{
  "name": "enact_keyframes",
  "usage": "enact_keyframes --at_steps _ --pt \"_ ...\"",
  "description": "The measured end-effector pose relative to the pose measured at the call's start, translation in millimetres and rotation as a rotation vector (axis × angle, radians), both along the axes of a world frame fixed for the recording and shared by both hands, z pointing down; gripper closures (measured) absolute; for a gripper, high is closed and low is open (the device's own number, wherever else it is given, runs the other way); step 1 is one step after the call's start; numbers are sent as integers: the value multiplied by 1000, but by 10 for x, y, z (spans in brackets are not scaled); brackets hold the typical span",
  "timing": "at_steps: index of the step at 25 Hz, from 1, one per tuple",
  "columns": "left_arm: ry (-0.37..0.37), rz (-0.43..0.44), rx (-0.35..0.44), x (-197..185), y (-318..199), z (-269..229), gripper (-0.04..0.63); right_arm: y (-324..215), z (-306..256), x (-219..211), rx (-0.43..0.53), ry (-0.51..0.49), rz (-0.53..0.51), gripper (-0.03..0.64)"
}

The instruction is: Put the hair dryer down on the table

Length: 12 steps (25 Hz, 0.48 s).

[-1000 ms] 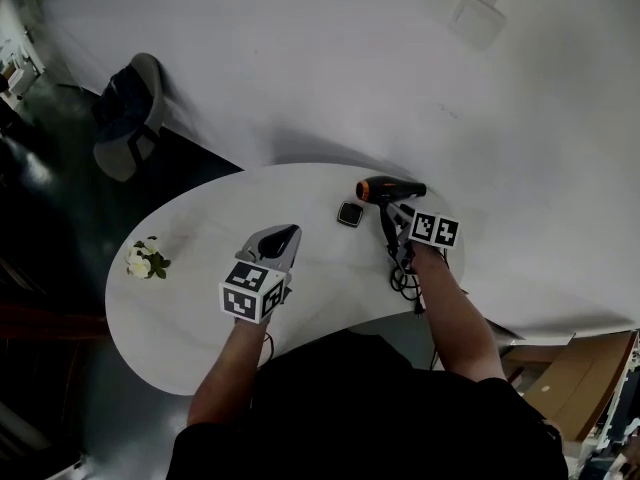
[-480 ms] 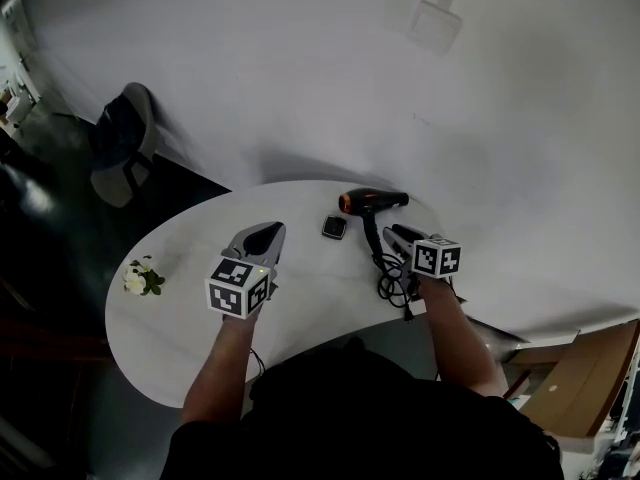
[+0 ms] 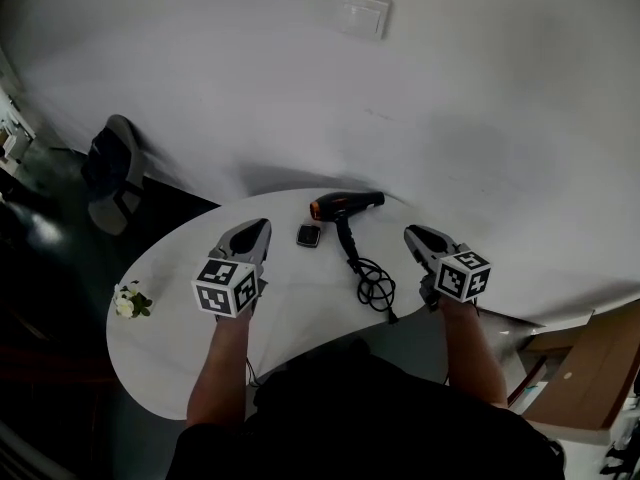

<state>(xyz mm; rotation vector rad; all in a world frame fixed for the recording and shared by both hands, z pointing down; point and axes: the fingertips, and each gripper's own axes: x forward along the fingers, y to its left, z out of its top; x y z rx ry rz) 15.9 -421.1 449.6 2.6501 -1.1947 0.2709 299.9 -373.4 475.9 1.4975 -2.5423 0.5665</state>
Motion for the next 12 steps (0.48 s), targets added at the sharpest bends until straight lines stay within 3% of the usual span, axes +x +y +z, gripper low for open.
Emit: enact_keyframes --at_steps 12 --pt "-22 -1 42 373 -35 -234 586 175 -712 202 241 -38 -22 604"
